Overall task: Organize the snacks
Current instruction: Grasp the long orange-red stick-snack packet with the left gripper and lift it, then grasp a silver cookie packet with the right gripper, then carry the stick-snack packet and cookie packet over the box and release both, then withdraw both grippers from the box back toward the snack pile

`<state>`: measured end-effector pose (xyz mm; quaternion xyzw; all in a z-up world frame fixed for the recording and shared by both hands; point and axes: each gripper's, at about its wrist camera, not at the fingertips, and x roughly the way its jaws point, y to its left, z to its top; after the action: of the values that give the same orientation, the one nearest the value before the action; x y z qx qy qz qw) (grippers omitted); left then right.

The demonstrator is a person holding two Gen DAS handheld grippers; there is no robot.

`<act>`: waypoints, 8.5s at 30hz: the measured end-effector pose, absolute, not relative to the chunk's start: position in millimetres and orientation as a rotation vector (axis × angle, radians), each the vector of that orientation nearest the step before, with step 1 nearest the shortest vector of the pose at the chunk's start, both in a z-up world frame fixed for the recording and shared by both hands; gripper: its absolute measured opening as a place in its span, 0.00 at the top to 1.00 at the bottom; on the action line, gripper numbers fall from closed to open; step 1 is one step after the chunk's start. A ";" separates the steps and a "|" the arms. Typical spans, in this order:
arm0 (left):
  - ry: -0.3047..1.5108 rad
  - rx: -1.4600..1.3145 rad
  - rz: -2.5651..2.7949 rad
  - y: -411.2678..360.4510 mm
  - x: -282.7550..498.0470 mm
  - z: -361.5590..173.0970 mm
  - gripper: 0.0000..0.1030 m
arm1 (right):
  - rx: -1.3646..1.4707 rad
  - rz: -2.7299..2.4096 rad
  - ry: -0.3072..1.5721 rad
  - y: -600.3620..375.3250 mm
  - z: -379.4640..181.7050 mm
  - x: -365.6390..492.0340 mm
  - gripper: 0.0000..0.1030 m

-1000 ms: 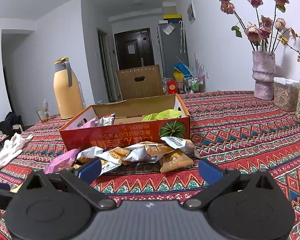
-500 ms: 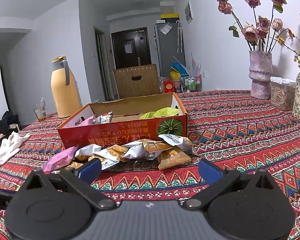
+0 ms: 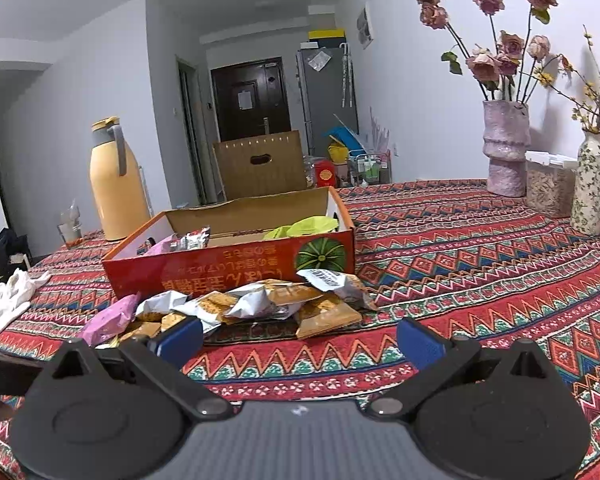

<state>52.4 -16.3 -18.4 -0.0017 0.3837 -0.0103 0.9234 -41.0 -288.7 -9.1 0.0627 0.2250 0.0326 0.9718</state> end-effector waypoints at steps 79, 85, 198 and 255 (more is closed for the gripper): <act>0.683 -0.041 -0.009 -4.5 30.6 21.7 0.64 | 0.119 0.109 0.485 -295.3 -20.2 -24.3 0.00; 0.654 -0.056 -0.030 -4.2 56.9 28.3 0.64 | 0.123 0.094 0.472 -307.7 -6.6 12.6 0.00; 0.463 -0.076 0.029 -6.8 170.7 58.9 0.00 | 0.092 0.132 0.355 -273.7 34.3 130.9 0.08; 0.567 -0.068 -0.023 25.3 104.9 -12.1 0.00 | -0.032 0.244 0.564 -261.6 -37.3 65.4 0.52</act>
<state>104.9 25.3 -12.1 -0.0337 0.2797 -0.0114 0.9594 65.4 -261.6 -37.3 -0.0158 0.2774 0.1203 0.9531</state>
